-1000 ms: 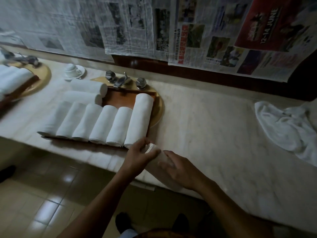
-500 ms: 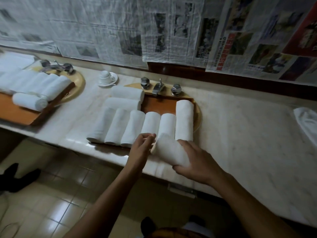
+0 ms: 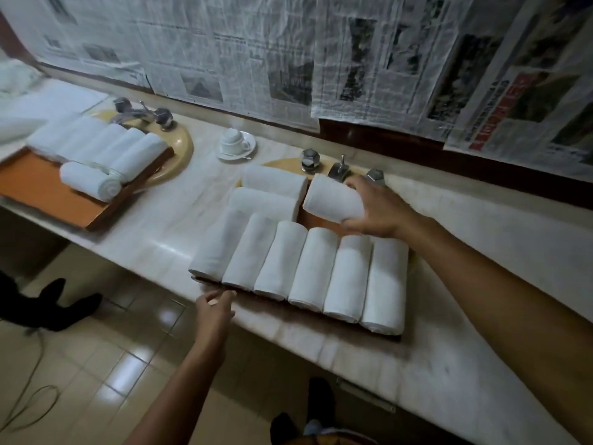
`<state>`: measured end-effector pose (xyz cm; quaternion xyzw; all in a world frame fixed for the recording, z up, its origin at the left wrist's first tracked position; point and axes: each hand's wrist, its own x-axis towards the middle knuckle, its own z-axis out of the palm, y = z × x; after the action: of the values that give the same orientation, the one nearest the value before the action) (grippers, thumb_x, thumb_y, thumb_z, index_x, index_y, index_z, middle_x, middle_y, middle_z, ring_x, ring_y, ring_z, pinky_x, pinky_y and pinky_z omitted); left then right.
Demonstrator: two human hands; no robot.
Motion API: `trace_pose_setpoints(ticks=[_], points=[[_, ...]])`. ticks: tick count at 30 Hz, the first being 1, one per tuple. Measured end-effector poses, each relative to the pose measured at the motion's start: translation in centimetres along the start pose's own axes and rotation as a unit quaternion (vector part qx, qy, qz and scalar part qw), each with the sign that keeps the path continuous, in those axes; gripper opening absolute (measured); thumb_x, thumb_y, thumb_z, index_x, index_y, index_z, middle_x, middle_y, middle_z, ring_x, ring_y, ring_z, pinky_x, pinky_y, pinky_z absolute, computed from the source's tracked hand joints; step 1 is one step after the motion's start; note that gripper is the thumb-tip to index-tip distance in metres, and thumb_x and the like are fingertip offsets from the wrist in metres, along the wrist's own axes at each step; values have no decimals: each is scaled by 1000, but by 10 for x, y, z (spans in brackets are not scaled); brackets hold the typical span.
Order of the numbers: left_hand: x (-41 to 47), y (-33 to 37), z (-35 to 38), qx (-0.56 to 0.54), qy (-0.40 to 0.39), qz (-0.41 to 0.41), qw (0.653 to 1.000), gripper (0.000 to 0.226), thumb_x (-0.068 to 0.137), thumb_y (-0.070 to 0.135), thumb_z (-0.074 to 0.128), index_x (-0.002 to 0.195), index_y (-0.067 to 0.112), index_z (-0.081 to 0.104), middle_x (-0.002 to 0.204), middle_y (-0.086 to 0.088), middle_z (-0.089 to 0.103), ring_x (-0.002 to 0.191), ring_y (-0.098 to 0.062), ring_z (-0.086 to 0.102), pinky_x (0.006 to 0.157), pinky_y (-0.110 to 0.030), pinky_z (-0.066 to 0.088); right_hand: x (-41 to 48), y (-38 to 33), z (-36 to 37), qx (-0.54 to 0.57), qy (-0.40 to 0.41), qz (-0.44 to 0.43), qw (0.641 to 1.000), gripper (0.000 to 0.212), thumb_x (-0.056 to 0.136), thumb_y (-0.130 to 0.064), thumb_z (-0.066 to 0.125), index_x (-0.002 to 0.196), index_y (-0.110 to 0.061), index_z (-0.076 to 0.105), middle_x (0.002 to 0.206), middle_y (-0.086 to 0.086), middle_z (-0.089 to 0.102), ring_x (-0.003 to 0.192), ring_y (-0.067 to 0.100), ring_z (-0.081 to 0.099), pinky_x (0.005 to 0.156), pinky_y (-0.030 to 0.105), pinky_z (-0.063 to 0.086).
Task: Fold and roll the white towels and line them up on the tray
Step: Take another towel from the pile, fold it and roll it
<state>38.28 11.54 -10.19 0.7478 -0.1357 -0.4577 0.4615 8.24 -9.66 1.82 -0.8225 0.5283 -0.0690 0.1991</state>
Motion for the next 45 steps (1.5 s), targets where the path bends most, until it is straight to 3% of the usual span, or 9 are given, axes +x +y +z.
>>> trace_pose_setpoints(ticks=[4, 8, 13, 16, 21, 28, 37, 41, 45], points=[[15, -3, 10, -68, 10, -61, 996, 57, 102, 29, 62, 147, 6, 34, 97, -11, 56, 77, -25, 60, 63, -34, 55, 64, 17, 7, -7, -99, 24, 995, 70, 69, -50, 79, 123, -41, 36, 114, -3, 60, 93, 17, 60, 74, 36, 50], [19, -2, 25, -119, 21, -110, 986, 42, 103, 30, 53, 137, 7, 44, 112, -22, 61, 91, -33, 64, 72, -41, 56, 100, 32, 30, 13, -190, 40, 981, 74, 76, -54, 81, 133, -32, 38, 124, -2, 56, 105, 19, 58, 90, 41, 52], [19, 0, 37, -130, 7, -118, 984, 35, 105, 22, 42, 134, 4, 50, 83, -5, 55, 63, -19, 58, 69, -39, 54, 113, 42, 52, 67, -289, 54, 953, 70, 78, -56, 78, 135, -32, 46, 133, -3, 55, 110, 11, 57, 90, 34, 49], [20, 0, 37, -133, 12, -120, 984, 37, 105, 22, 43, 135, 1, 50, 88, -8, 58, 69, -21, 58, 70, -40, 55, 114, 47, 51, 83, -306, 49, 947, 60, 87, -51, 73, 138, -29, 51, 135, -3, 57, 111, 10, 58, 89, 32, 48], [26, -8, 33, -125, 1, -113, 986, 39, 105, 22, 48, 138, 1, 50, 82, -4, 57, 55, -14, 60, 81, -46, 59, 103, 49, 33, 29, -256, 27, 966, 86, 86, -66, 68, 156, -26, 37, 156, -1, 45, 135, 17, 50, 112, 39, 43], [24, -14, 22, -129, 26, -108, 985, 34, 108, 25, 49, 138, 8, 46, 110, -19, 56, 98, -40, 68, 87, -56, 59, 68, 47, 37, -45, -220, -12, 974, 79, 87, -48, 74, 154, -29, 38, 150, 1, 51, 128, 21, 52, 101, 32, 42], [0, 19, 12, 49, 201, 56, 977, 46, 95, 26, 64, 135, 25, 42, 114, -7, 54, 98, -29, 61, 85, -46, 51, 64, 50, 36, -11, -228, 25, 973, 83, 78, -20, 71, 153, -33, 39, 146, -2, 53, 120, 19, 56, 99, 37, 52], [-13, 55, 25, 113, 180, 201, 956, 38, 93, 17, 63, 127, 26, 48, 119, -5, 52, 100, -20, 58, 82, -44, 53, 68, 51, 32, -18, -219, 41, 975, 90, 81, -27, 72, 160, -27, 29, 161, -1, 38, 140, 21, 44, 111, 36, 43], [-16, 104, 61, 169, 92, 307, 932, 31, 93, 17, 63, 121, 26, 56, 112, 5, 56, 102, -12, 57, 84, -39, 53, 68, 45, 35, -41, -245, 41, 968, 75, 83, -41, 78, 147, -26, 43, 143, 1, 52, 121, 20, 53, 101, 36, 46]])
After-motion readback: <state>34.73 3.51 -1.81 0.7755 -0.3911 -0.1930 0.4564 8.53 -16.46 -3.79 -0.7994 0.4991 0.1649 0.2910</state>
